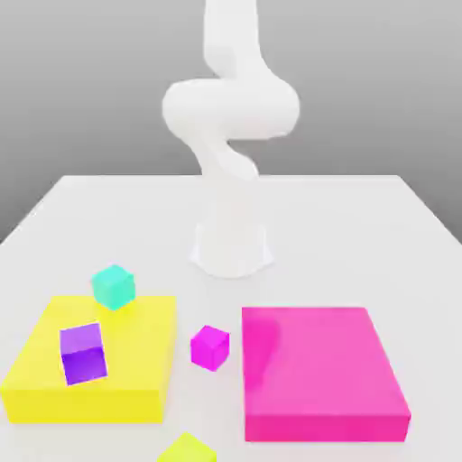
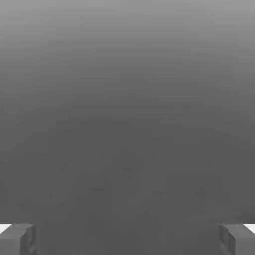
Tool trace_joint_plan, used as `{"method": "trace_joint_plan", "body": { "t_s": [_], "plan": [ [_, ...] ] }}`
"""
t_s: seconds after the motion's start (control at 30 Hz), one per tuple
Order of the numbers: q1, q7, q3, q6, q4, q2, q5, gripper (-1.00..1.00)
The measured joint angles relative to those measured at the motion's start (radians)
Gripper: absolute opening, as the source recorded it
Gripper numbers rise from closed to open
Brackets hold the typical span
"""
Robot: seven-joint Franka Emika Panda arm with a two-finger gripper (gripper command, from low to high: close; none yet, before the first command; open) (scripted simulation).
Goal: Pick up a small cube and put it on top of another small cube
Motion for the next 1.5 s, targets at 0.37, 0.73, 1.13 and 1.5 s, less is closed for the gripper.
{"method": "trace_joint_plan", "body": {
  "t_s": [0.37,0.73,1.13,1.5],
  "plan": [
    [-0.112,0.249,0.072,0.121,-0.004,0.406,-0.078,0.0],
    [-0.153,0.465,0.069,0.243,-0.009,0.802,-0.114,0.0],
    [-0.145,0.56,0.043,0.455,0.019,1.211,-0.074,-1.0],
    [-0.158,0.545,0.06,0.354,-0.008,1.082,-0.052,-1.0]
  ]
}}
